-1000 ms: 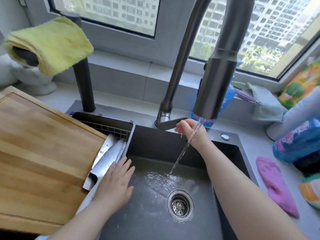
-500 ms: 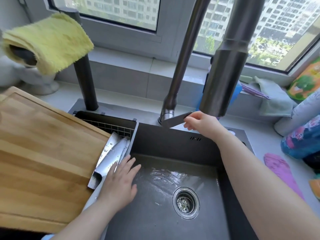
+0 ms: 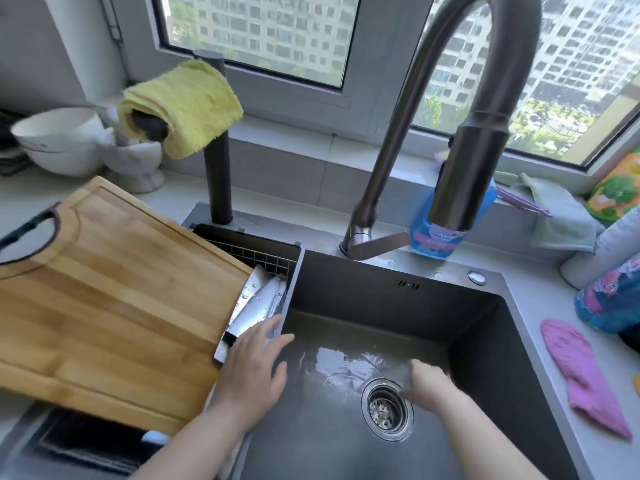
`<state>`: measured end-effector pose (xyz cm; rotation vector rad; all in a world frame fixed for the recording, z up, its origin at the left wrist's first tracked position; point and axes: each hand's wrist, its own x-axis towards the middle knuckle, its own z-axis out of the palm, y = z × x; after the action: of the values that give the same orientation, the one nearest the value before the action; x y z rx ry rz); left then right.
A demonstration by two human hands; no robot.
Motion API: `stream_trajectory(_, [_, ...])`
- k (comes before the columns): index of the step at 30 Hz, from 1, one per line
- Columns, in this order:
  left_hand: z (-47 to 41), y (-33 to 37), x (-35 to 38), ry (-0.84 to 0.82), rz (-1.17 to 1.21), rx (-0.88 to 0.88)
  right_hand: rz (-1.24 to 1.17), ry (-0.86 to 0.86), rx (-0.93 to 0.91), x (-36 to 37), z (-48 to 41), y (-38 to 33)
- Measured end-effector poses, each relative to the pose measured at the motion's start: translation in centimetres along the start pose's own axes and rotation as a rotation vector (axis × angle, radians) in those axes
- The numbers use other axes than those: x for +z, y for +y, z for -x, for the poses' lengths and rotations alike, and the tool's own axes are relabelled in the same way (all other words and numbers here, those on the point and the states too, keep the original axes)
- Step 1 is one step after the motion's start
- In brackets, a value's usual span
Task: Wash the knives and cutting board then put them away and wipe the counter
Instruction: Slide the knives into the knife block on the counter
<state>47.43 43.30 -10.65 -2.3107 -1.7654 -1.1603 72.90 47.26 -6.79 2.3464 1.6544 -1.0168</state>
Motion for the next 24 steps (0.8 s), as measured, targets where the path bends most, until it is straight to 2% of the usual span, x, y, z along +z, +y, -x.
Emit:
stream_trajectory(2, [1.3,-0.7,-2.6,0.023,0.028,-0.035,0.060,0.020,-0.011,1.7,-0.1,0.6])
stream_trajectory(4, [2.4,-1.7,-5.2,0.035,-0.032,-0.062,-0.065,0.158,-0.034,2.0,0.4,-0.9])
stream_trajectory(6, [3.3,-3.0,-7.4,0.042,-0.113,-0.105,-0.076,0.273,-0.096,2.3,1.0,-2.7])
stream_trajectory(8, [4.0,-4.6,-9.3,0.040,-0.228,-0.160,-0.058,0.265,-0.163,3.1,2.0,-5.0])
stream_trajectory(11, [4.9,-7.0,-11.4,0.017,-0.352,-0.237,0.309,0.147,-0.216,4.5,3.1,-7.4])
stream_trajectory(13, [5.5,-8.6,-12.4,-0.011,-0.386,-0.260,0.407,0.212,-0.284,5.5,4.0,-8.5])
stream_trajectory(15, [6.3,-10.0,-13.0,-0.030,-0.387,-0.269,0.328,0.334,-0.366,6.1,4.9,-9.7])
stream_trajectory(18, [7.5,-11.2,-13.4,-0.064,-0.355,-0.231,0.190,0.682,-0.643,7.3,6.2,-10.9])
stream_trajectory(19, [7.6,-11.2,-13.5,-0.091,-0.339,-0.233,0.174,0.710,-0.722,7.6,6.3,-11.1])
stream_trajectory(21, [7.6,-11.2,-13.5,-0.104,-0.322,-0.221,0.144,0.729,-0.764,8.4,6.8,-11.5])
stream_trajectory(23, [7.4,-11.2,-13.5,-0.119,-0.293,-0.218,0.139,0.735,-0.747,8.8,7.7,-11.9])
stream_trajectory(24, [7.3,-11.2,-13.5,-0.121,-0.273,-0.221,0.205,0.695,-0.683,8.8,8.1,-12.3])
